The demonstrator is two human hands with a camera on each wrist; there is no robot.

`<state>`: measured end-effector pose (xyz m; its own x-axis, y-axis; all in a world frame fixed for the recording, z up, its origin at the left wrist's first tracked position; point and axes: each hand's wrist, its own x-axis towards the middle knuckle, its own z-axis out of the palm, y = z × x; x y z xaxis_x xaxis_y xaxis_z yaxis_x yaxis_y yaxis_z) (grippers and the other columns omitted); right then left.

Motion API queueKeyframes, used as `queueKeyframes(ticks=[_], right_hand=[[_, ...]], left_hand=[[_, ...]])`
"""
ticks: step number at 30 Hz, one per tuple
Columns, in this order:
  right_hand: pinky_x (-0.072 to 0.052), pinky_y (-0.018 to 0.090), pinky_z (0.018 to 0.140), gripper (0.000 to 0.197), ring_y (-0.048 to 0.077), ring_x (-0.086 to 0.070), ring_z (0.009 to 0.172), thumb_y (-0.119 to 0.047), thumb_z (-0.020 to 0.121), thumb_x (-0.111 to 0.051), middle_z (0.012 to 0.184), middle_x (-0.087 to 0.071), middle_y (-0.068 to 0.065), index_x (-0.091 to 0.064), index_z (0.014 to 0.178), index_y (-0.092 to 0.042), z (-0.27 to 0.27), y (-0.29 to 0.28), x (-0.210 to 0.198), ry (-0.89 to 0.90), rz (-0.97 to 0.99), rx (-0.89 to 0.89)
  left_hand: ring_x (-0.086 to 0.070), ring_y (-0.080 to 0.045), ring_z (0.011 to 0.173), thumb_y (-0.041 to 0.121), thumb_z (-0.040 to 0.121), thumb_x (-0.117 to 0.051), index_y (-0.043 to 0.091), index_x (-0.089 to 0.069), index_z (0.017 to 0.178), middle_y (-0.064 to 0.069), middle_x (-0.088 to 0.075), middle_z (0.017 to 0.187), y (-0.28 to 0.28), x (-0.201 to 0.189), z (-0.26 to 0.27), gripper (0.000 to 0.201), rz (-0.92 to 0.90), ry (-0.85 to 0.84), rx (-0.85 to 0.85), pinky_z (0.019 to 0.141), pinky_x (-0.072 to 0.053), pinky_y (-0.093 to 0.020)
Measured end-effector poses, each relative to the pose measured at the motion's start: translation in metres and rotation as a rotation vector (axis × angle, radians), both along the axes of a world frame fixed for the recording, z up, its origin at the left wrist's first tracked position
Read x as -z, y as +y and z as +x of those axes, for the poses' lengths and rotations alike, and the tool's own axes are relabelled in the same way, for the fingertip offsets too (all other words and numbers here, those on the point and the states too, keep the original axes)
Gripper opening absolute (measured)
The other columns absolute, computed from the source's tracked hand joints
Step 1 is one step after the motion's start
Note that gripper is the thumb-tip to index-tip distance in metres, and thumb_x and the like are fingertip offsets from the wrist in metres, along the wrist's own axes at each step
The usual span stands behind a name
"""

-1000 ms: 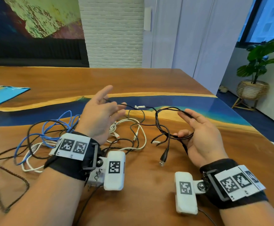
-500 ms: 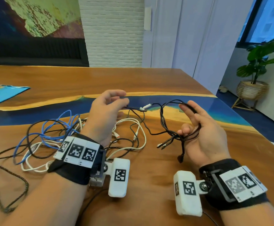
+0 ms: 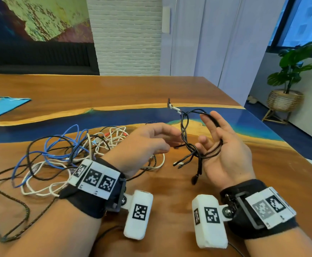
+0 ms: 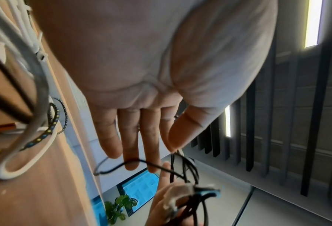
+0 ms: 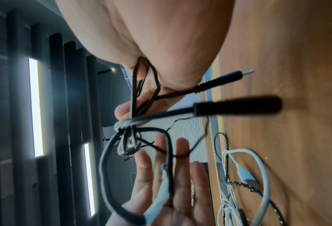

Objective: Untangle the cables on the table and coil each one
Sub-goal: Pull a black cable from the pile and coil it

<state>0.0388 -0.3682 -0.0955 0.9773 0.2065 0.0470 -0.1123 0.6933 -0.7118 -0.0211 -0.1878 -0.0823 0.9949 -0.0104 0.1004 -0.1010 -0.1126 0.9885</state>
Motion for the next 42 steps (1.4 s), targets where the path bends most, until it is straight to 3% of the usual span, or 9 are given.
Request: queueKeyframes(ticks=[9, 15, 19, 23, 25, 28, 32, 37, 42], right_hand=[[-0.046, 0.026, 0.044, 0.038, 0.012, -0.05, 0.047, -0.014, 0.109, -0.03, 0.121, -0.074, 0.002, -0.062, 0.13, -0.018, 0.001, -0.003, 0.0, -0.039, -0.07, -0.065], [-0.035, 0.023, 0.039, 0.039, 0.009, -0.037, 0.042, -0.012, 0.108, -0.03, 0.122, -0.073, 0.006, -0.062, 0.131, -0.017, 0.012, -0.015, 0.0, -0.009, -0.021, -0.005], [-0.037, 0.025, 0.041, 0.04, 0.011, -0.041, 0.044, -0.012, 0.108, -0.03, 0.122, -0.073, 0.006, -0.063, 0.129, -0.017, 0.01, -0.015, 0.002, -0.033, -0.061, -0.02], [-0.041, 0.028, 0.044, 0.04, 0.014, -0.047, 0.047, -0.01, 0.108, -0.03, 0.124, -0.073, 0.006, -0.063, 0.13, -0.017, 0.004, -0.008, 0.001, -0.107, -0.139, -0.097], [-0.044, 0.029, 0.046, 0.04, 0.015, -0.052, 0.049, -0.01, 0.108, -0.031, 0.124, -0.072, 0.006, -0.062, 0.132, -0.017, -0.001, -0.004, 0.0, -0.149, -0.194, -0.162], [-0.053, 0.032, 0.051, 0.04, 0.019, -0.059, 0.055, -0.008, 0.108, -0.032, 0.124, -0.072, 0.007, -0.063, 0.132, -0.016, -0.008, 0.001, -0.001, -0.191, -0.256, -0.244], [-0.061, 0.039, 0.065, 0.043, 0.025, -0.068, 0.066, -0.007, 0.107, -0.032, 0.125, -0.072, 0.012, -0.061, 0.135, -0.021, -0.011, 0.002, -0.001, -0.179, -0.255, -0.374], [-0.057, 0.043, 0.081, 0.042, 0.03, -0.07, 0.1, -0.034, 0.096, -0.05, 0.124, -0.073, 0.008, -0.064, 0.131, -0.015, -0.008, 0.002, 0.003, -0.157, -0.282, -0.282], [-0.057, 0.04, 0.083, 0.017, 0.023, -0.071, 0.083, -0.009, 0.097, -0.053, 0.084, -0.072, 0.008, -0.068, 0.105, -0.01, 0.001, -0.004, -0.002, -0.15, -0.03, 0.021]], left_hand=[[-0.054, -0.022, 0.074, 0.031, 0.093, -0.063, 0.015, -0.077, 0.08, -0.02, -0.063, 0.081, 0.002, 0.008, 0.001, 0.025, 0.163, 0.008, 0.05, 0.079, -0.044, -0.036], [-0.04, -0.014, 0.053, 0.017, 0.098, -0.058, 0.015, -0.074, 0.077, 0.004, -0.035, 0.056, 0.047, -0.002, 0.014, 0.027, -0.239, -0.185, -0.589, 0.068, -0.035, -0.036], [-0.06, -0.014, 0.076, 0.003, 0.092, -0.061, 0.018, -0.079, 0.104, 0.0, -0.067, 0.081, 0.051, -0.006, 0.013, 0.026, -0.173, -0.201, -0.663, 0.073, -0.048, -0.027], [-0.07, -0.019, 0.09, 0.003, 0.092, -0.065, 0.021, -0.079, 0.104, -0.007, -0.076, 0.096, 0.035, -0.006, 0.009, 0.026, -0.06, -0.241, -0.547, 0.079, -0.055, -0.031], [-0.069, -0.02, 0.081, 0.02, 0.09, -0.073, 0.017, -0.079, 0.1, -0.014, -0.076, 0.097, 0.025, -0.008, 0.004, 0.012, -0.053, -0.197, -0.385, 0.073, -0.055, -0.032], [-0.069, -0.021, 0.076, 0.043, 0.083, -0.07, 0.01, -0.078, 0.099, -0.009, -0.076, 0.092, 0.016, -0.004, 0.001, 0.037, 0.029, -0.073, -0.183, 0.071, -0.055, -0.033], [-0.07, -0.021, 0.072, 0.009, 0.093, -0.069, 0.014, -0.077, 0.1, -0.011, -0.077, 0.087, 0.013, -0.002, 0.0, 0.011, 0.009, -0.074, -0.13, 0.073, -0.058, -0.034], [-0.057, -0.019, 0.053, 0.009, 0.092, -0.07, 0.007, -0.081, 0.098, -0.012, -0.07, 0.076, 0.01, -0.004, -0.004, 0.013, 0.014, -0.031, -0.021, 0.052, -0.049, -0.022], [-0.064, -0.019, 0.054, 0.003, 0.1, -0.059, 0.011, -0.074, 0.107, -0.01, -0.075, 0.087, 0.01, -0.003, 0.002, 0.018, -0.067, -0.027, -0.241, 0.044, -0.049, -0.022]])
